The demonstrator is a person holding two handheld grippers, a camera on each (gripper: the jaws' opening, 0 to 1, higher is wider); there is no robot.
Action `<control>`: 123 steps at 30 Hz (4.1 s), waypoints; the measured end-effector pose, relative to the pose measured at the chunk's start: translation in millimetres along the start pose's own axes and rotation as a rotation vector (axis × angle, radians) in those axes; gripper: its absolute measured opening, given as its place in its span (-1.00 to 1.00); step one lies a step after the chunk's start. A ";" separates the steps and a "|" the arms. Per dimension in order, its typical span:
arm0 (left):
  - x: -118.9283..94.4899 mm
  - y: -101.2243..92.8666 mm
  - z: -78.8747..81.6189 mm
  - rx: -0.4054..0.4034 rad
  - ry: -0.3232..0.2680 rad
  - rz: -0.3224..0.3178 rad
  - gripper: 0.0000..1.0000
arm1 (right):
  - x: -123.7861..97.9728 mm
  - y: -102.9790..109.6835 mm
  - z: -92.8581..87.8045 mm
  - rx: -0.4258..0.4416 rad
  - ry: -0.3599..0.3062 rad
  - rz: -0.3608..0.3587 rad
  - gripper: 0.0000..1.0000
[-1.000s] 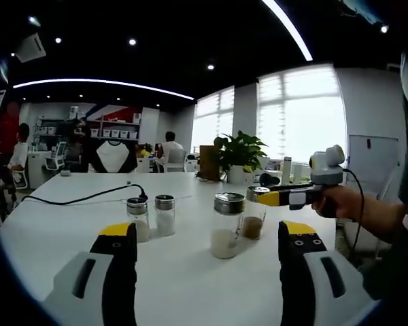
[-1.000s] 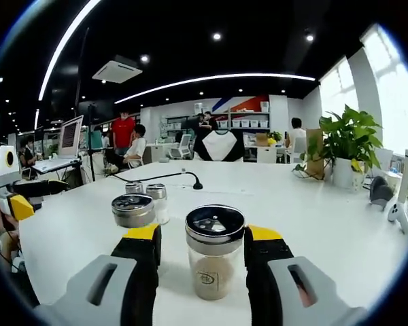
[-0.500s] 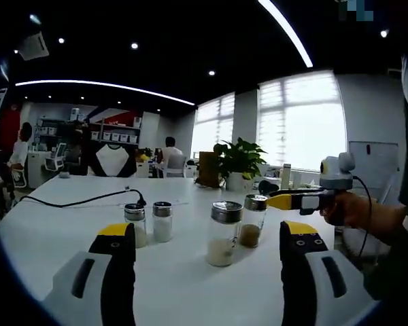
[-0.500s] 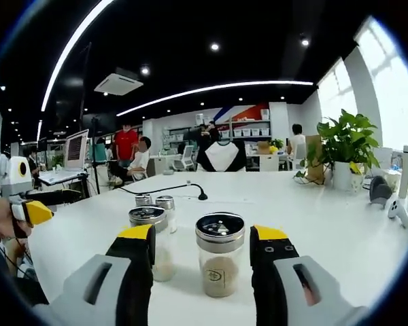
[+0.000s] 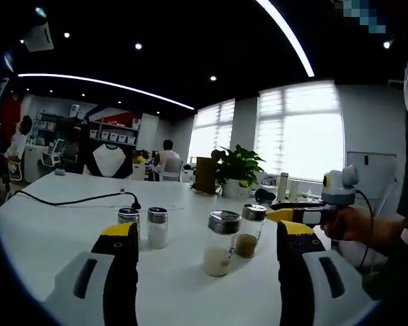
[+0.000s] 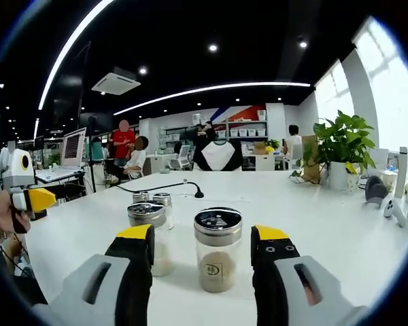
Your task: Rotate the seasoning bottle until the label or dispensing opening points toward the visible target arrow and the bottle remains upright within the marked orientation range
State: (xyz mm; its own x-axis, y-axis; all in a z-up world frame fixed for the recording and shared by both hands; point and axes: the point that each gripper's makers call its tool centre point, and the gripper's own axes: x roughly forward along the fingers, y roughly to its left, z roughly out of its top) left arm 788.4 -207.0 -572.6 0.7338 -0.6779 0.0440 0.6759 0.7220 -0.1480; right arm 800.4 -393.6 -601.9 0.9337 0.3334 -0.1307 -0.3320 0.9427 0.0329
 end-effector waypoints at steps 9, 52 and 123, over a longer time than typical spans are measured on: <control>23.6 19.7 18.2 0.011 -0.040 0.038 0.60 | -3.4 -7.4 -1.9 -0.001 0.013 -0.012 0.14; 135.6 72.8 -34.5 0.093 0.171 0.143 0.17 | -19.4 -17.9 -4.8 -0.013 0.016 -0.054 0.09; 134.5 99.8 -91.5 0.133 0.314 0.317 -0.35 | -21.6 -14.7 -1.1 -0.009 0.003 -0.044 0.01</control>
State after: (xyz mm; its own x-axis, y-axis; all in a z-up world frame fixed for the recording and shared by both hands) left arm 948.3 -238.7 -671.9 0.8630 -0.4156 -0.2872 0.4399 0.8978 0.0227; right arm 784.9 -414.7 -600.6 0.9471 0.2913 -0.1345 -0.2916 0.9564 0.0177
